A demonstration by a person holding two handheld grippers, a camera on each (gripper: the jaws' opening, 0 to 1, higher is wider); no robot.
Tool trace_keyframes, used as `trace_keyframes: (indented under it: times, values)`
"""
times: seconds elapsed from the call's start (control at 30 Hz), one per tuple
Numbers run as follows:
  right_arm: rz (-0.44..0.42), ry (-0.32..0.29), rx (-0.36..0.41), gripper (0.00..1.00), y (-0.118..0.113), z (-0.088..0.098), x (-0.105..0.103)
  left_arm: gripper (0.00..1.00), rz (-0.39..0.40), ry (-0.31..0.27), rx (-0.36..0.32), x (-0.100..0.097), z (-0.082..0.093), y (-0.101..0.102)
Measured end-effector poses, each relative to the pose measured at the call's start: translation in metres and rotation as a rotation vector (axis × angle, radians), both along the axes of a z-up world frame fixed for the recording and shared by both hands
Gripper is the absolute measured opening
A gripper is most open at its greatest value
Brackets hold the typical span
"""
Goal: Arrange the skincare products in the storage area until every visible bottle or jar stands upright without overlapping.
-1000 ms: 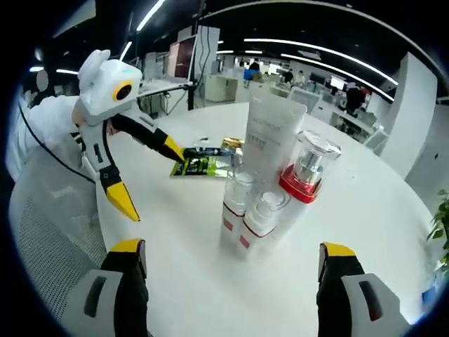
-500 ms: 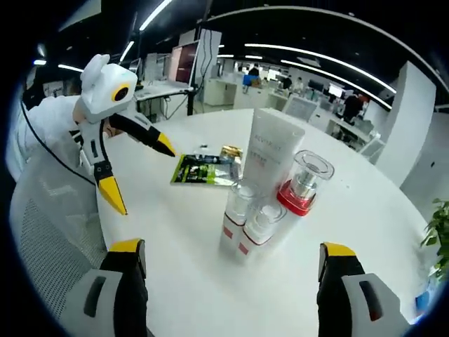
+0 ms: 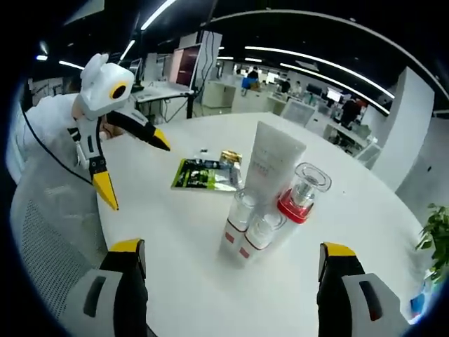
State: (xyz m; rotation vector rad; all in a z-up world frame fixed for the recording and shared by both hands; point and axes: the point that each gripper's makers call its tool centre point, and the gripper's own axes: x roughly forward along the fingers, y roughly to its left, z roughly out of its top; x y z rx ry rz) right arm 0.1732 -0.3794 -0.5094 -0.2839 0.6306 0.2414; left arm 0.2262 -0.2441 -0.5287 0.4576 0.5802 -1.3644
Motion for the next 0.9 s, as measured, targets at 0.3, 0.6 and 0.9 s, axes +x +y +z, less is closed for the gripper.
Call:
trace_keyframes:
  times: [0.3, 0.6, 0.9]
  values:
    - [-0.013, 0.01, -0.018, 1.0, -0.001, 0.0, -0.003, 0.99, 0.008, 0.007, -0.002, -0.001, 0.001, 0.009]
    - [-0.003, -0.005, -0.025, 1.0, 0.004, 0.007, 0.0, 0.99, 0.025, 0.007, -0.014, 0.002, 0.006, 0.015]
    - [0.063, -0.057, 0.008, 1.0, 0.029, 0.027, 0.007, 0.99, 0.075, 0.004, -0.029, 0.007, 0.01, 0.028]
